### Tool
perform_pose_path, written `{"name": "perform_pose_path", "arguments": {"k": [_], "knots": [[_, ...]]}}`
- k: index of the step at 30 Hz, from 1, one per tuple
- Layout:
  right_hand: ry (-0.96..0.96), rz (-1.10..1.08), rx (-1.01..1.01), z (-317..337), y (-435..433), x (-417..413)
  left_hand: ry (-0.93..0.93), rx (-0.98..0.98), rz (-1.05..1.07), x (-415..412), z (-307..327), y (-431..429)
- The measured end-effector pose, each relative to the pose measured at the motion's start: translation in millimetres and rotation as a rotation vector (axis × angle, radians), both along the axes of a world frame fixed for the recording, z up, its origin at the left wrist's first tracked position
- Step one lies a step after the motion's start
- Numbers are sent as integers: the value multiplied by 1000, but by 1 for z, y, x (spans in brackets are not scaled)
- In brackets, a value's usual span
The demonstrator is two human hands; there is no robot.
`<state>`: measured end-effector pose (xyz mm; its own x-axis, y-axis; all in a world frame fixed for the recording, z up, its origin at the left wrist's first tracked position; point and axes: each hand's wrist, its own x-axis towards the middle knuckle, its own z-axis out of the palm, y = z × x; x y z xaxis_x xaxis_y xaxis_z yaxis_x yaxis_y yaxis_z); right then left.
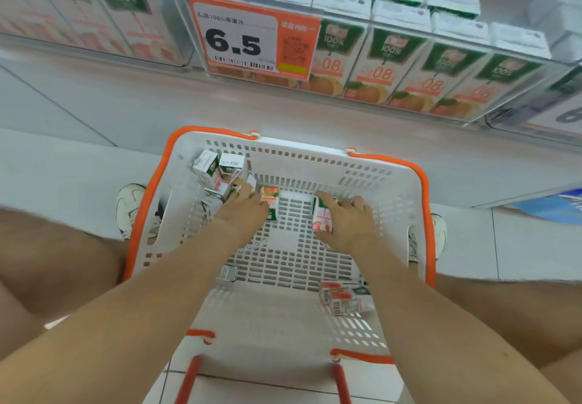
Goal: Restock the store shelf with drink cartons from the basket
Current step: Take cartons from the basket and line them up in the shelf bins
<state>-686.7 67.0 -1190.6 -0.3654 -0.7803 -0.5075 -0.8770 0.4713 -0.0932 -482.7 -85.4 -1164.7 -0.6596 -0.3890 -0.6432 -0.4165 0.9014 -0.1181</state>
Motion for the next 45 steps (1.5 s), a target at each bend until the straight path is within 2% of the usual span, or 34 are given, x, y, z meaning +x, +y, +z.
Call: {"name": "perform_pose_path", "arguments": {"k": [3, 6, 10, 12, 15, 17, 19, 22, 23, 25, 28, 33, 39, 45], "knots": [[92, 27, -36, -6, -6, 4, 75, -10, -35, -9, -4, 4], [170, 118, -86, -7, -7, 6, 183, 113, 8, -19, -12, 10], [203, 165, -58, -6, -7, 0, 323, 372, 284, -39, -19, 24], [183, 127, -36, -5, -10, -6, 342, 502, 403, -48, -20, 31], [185, 182, 40, 2, -12, -10, 322, 629, 484, -55, -16, 41], [115, 211, 63, 0, -11, -8, 321, 678, 496, -55, -13, 47], [-63, 149, 31, 0, -9, -5, 335, 683, 481, -54, -13, 52], [-338, -152, -74, 5, -8, -3, 335, 649, 425, -53, -18, 56], [-338, -242, -109, 5, -5, -3, 325, 636, 409, -53, -21, 57], [-213, -322, -131, 7, 8, -4, 329, 591, 399, -56, -26, 59], [-94, -193, 28, 4, 31, -2, 403, 519, 445, -59, -35, 64], [-351, -161, 218, -15, 47, 6, 450, 592, 535, -60, -42, 62], [-495, -276, 79, -8, 42, -3, 431, 610, 588, -45, -38, 37], [-940, -542, -26, 33, 25, -3, 430, 709, 695, -28, 0, 18]]}}
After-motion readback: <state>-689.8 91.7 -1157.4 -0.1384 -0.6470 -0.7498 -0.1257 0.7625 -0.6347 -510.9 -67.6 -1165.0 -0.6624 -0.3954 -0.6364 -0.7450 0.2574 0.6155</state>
